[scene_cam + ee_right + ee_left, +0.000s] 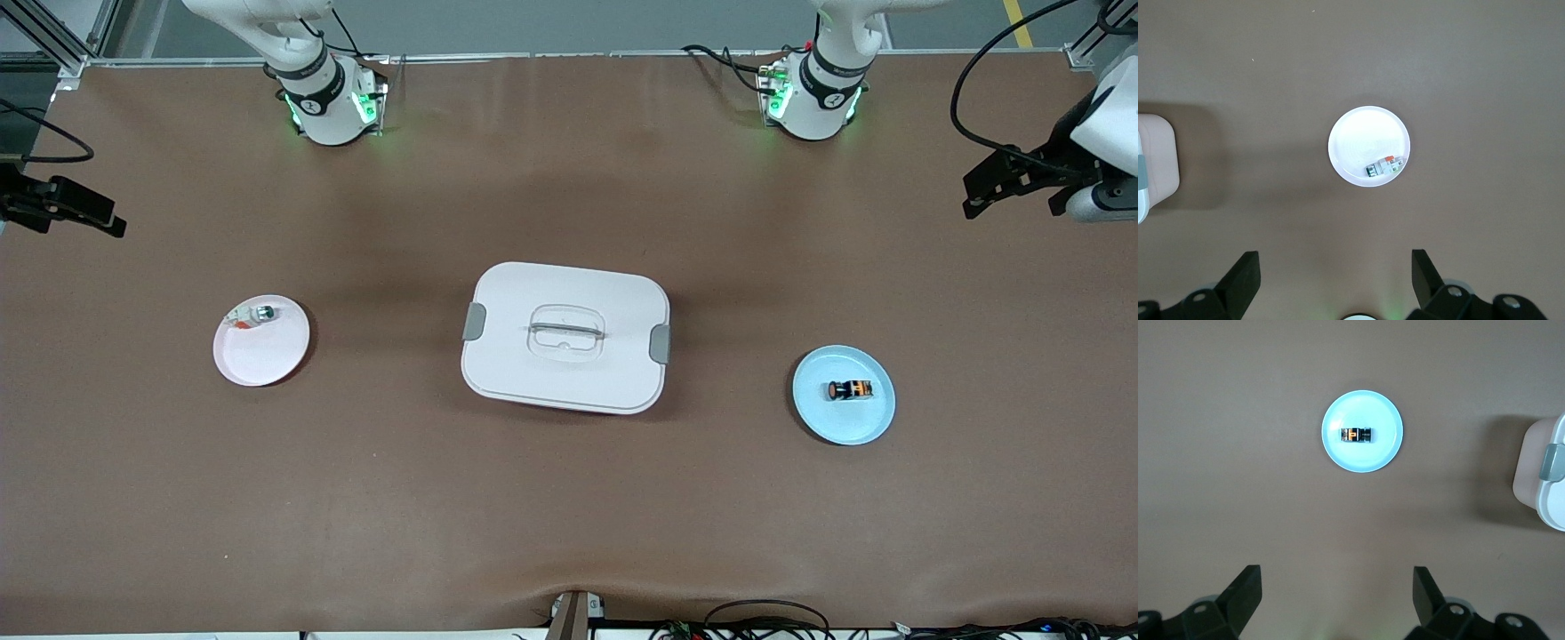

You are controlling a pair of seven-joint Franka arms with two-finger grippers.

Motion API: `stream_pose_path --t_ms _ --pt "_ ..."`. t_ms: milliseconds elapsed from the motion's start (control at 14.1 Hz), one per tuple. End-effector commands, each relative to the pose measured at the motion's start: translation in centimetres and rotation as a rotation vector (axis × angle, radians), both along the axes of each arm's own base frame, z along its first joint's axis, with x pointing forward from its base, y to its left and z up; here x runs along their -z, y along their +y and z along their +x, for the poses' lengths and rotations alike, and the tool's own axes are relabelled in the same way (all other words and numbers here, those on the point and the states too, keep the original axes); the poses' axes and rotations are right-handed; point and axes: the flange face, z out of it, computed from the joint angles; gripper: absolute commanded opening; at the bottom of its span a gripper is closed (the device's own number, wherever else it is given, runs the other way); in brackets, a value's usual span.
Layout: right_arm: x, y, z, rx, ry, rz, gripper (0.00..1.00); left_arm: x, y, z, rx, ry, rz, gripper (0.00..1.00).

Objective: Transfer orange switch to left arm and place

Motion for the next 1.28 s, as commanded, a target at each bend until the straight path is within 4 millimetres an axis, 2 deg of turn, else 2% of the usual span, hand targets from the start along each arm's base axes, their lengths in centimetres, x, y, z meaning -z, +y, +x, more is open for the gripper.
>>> stream_pose_path --t_ms 0,284,710,1208 --pt "-0.2 -0.2 -1.1 -0.007 -0.014 -0.011 1.00 -0.6 0.5 -1.2 0.008 0.004 -0.031 1.00" --pt "-0.3 -0.2 -1.7 -0.009 -0.012 -0.010 1.00 -0.6 1.1 -1.4 -0.009 0.021 -0.041 1.00" --pt "0.2 -0.1 -2.9 -0.009 -0.014 -0.009 1.00 -0.6 1.0 -1.3 -0.004 0.024 -0.041 1.00" --pt "0.0 0.2 -2.6 -0.013 -0.041 -0.012 1.00 -1.0 1.0 -1.0 -0.007 0.016 -0.041 1.00"
